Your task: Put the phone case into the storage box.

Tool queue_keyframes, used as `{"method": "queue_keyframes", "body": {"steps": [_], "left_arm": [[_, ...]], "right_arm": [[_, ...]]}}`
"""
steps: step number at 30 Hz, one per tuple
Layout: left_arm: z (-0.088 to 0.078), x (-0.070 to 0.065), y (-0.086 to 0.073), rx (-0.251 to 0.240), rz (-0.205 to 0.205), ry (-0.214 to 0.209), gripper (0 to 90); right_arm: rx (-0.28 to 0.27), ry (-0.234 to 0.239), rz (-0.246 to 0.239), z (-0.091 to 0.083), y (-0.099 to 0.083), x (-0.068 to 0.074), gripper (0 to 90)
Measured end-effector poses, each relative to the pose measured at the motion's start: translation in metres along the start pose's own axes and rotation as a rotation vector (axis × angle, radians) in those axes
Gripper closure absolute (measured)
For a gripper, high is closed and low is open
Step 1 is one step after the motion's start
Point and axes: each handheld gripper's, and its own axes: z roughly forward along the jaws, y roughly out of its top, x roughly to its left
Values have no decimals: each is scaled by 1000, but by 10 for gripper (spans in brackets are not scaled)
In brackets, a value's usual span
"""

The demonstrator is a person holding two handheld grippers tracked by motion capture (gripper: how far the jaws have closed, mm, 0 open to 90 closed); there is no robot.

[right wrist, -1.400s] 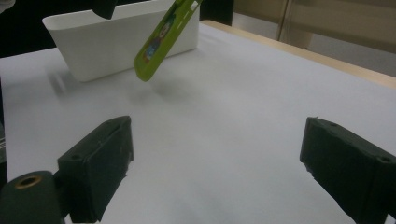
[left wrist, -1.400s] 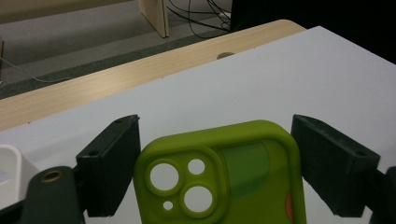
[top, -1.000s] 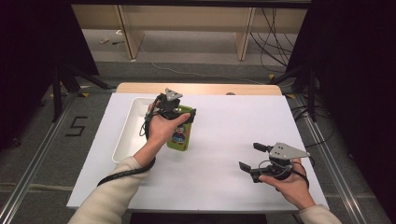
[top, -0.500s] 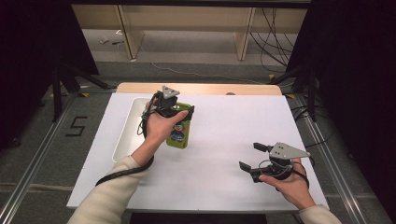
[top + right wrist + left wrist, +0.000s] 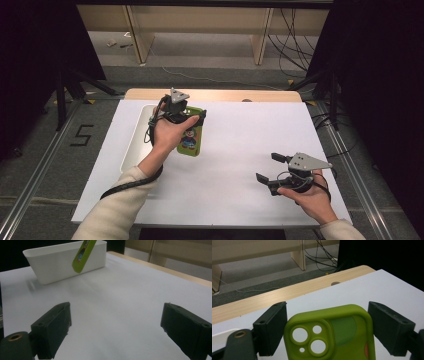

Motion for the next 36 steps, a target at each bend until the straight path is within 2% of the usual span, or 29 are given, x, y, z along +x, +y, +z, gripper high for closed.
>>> {"method": "queue_keyframes", "body": {"steps": [36], "left_arm": [[-9, 6, 7, -31, -17, 10, 174]], "right_arm": [[-2, 2, 0, 0, 0, 0, 107]]}}
